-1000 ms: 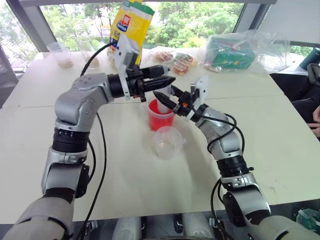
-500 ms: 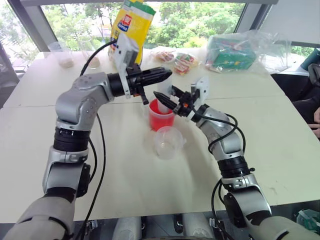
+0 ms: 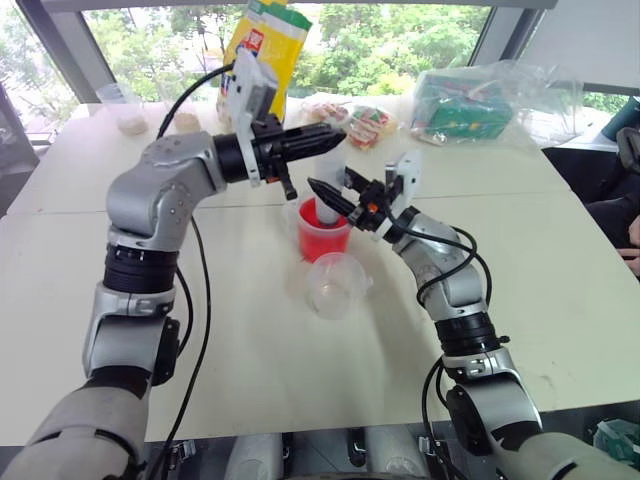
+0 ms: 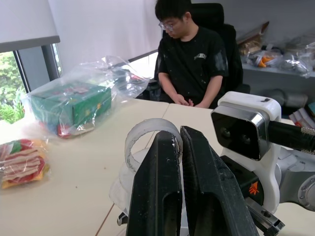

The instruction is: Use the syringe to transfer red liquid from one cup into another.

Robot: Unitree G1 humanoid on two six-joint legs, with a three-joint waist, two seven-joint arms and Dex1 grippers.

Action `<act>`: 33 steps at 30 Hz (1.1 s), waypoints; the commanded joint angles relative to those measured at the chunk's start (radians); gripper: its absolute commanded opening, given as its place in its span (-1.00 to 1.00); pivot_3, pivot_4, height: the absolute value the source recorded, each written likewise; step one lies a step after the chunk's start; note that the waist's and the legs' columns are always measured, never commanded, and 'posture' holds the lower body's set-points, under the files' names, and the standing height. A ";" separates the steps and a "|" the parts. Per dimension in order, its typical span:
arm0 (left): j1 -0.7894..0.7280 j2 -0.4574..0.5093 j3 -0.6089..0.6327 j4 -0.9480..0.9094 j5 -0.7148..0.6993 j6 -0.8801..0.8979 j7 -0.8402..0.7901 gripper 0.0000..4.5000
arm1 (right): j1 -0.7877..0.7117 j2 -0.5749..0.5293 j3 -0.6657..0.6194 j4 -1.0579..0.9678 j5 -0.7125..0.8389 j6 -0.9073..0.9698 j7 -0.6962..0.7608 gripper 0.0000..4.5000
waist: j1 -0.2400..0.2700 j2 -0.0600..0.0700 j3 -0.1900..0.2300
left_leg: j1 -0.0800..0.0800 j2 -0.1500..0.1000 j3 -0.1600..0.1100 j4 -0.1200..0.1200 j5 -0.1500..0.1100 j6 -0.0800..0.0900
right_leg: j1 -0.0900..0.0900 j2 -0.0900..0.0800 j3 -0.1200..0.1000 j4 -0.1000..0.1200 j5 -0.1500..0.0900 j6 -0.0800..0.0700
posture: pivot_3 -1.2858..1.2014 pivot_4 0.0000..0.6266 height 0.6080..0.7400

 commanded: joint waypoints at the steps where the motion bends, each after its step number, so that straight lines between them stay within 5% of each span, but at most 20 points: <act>1: -0.093 0.008 0.068 -0.036 -0.010 -0.053 0.028 -0.99 | 0.028 0.013 0.055 -0.021 -0.010 0.018 0.033 -0.35 | 0.000 0.000 0.000 | 0.000 0.000 0.000 0.000 0.000 0.000 | 0.000 0.000 0.000 0.000 0.000 0.000 | 0.03 -0.52 1.00; 30: -0.077 0.010 0.051 -0.058 -0.006 -0.058 0.017 -0.99 | 0.013 0.015 0.050 -0.088 0.004 0.038 0.012 -0.35 | 0.000 0.000 0.000 | 0.000 0.000 0.000 0.000 0.000 0.000 | 0.000 0.000 0.000 0.000 0.000 0.000 | 0.03 -0.52 1.00; 33: -0.050 0.024 0.039 -0.079 -0.005 -0.041 0.008 -0.42 | -0.001 0.017 0.040 -0.102 0.011 0.048 0.003 -0.35 | -0.001 0.000 0.000 | 0.000 0.000 0.000 0.000 0.000 0.000 | 0.000 0.000 0.000 0.000 0.000 0.000 | 0.03 -0.52 1.00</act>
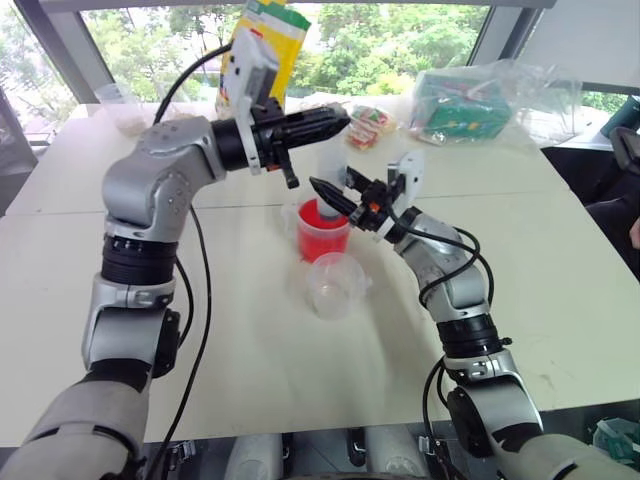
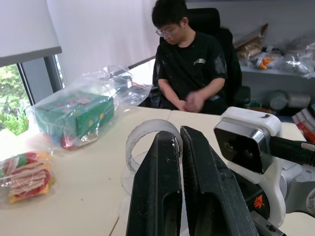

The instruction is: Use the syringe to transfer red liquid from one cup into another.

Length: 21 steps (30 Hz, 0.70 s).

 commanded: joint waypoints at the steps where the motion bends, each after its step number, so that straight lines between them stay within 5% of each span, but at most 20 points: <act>1: -0.003 0.018 0.032 -0.074 -0.009 -0.026 -0.001 -0.17 | -0.015 0.014 0.036 -0.052 0.005 0.013 0.019 -0.35 | 0.000 0.000 0.000 | 0.000 0.000 0.000 0.000 0.000 0.000 | 0.000 0.000 0.000 0.000 0.000 0.000 | 0.03 -0.52 1.00; 6: 0.083 0.084 0.026 -0.123 -0.023 -0.007 -0.076 0.81 | -0.058 0.011 0.002 -0.066 0.029 0.043 0.003 -0.35 | -0.004 0.000 0.000 | 0.000 0.000 0.000 0.000 0.000 0.000 | 0.000 0.000 0.000 0.000 0.000 0.000 | 0.03 -0.52 1.00; 21: 0.190 0.245 0.142 -0.180 -0.102 0.073 -0.067 0.81 | -0.150 -0.008 -0.069 -0.030 0.072 0.082 -0.001 -0.35 | 0.000 0.000 0.001 | 0.000 0.000 0.000 0.000 0.000 0.000 | 0.000 0.000 0.000 0.000 0.000 0.000 | 0.03 -0.52 1.00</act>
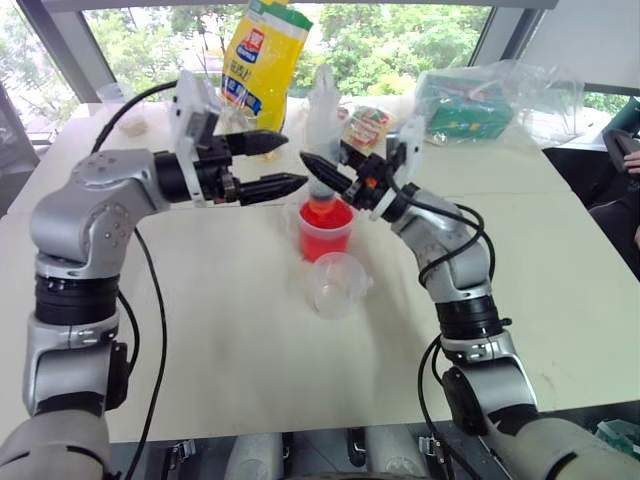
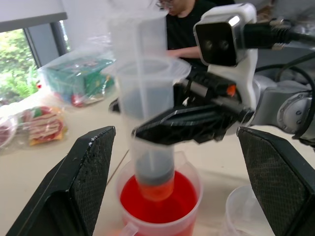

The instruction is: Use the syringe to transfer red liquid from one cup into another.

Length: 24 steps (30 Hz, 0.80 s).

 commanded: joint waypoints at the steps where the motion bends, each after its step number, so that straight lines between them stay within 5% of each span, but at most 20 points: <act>1: -0.016 0.024 0.046 -0.014 -0.007 -0.017 0.017 0.81 | -0.035 -0.007 -0.030 -0.030 0.033 -0.003 0.004 -0.35 | -0.001 0.000 0.000 | 0.000 0.000 0.000 0.000 0.000 0.000 | 0.000 0.000 0.000 0.000 0.000 0.000 | 0.03 -0.52 1.00; 8: -0.062 0.014 0.046 0.063 0.007 -0.047 0.028 0.81 | -0.059 -0.051 -0.063 -0.165 0.124 0.115 -0.006 -0.35 | 0.001 0.000 0.000 | 0.000 0.000 0.000 0.000 0.000 0.000 | 0.000 0.000 0.000 0.000 0.000 0.000 | 0.03 -0.52 1.00; 17: -0.126 0.019 0.015 0.174 0.019 -0.073 -0.049 0.81 | 0.005 -0.228 -0.141 -0.481 0.476 0.487 0.007 -0.35 | 0.002 0.000 0.000 | 0.000 0.000 0.000 0.000 0.000 0.000 | 0.000 0.000 0.000 0.000 0.000 0.000 | 0.03 -0.52 1.00; 24: -0.147 0.001 0.000 0.151 -0.012 -0.031 -0.095 0.81 | 0.165 -0.244 -0.074 -0.544 0.435 0.458 0.014 -0.35 | 0.001 0.000 0.000 | 0.000 0.000 0.001 0.000 0.000 0.000 | 0.000 0.000 0.000 0.000 0.000 0.000 | 0.03 -0.52 1.00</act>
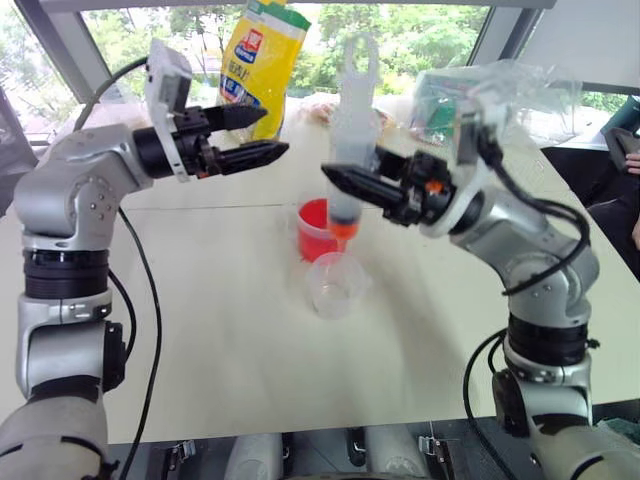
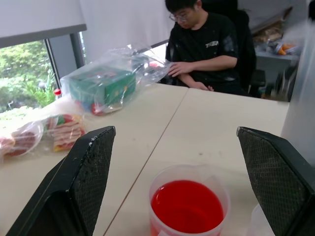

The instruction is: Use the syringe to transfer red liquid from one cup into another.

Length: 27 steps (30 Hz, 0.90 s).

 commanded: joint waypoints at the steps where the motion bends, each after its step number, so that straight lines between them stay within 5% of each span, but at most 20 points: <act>1: -0.030 -0.005 0.005 -0.041 -0.035 0.020 -0.022 0.81 | 0.023 -0.004 0.017 -0.036 -0.026 -0.051 0.012 -0.35 | 0.000 0.000 0.000 | 0.000 0.000 0.000 0.000 0.000 0.000 | 0.000 0.000 0.000 0.000 0.000 0.000 | 0.03 -0.52 1.00; 13: -0.055 -0.045 0.006 -0.113 -0.126 0.137 -0.021 0.81 | 0.103 0.013 0.072 0.000 -0.110 -0.141 0.027 -0.35 | 0.002 -0.001 0.000 | 0.000 0.000 -0.001 0.000 0.000 0.000 | 0.000 0.000 0.000 0.000 0.000 0.000 | 0.03 -0.52 1.00; 27: -0.082 -0.122 -0.037 -0.066 -0.073 0.076 0.012 0.81 | 0.101 0.017 0.103 0.000 -0.132 -0.153 0.030 -0.35 | 0.002 -0.001 0.000 | 0.000 0.000 -0.001 0.001 0.000 0.000 | 0.000 0.000 0.000 0.000 0.000 0.000 | 0.03 -0.52 1.00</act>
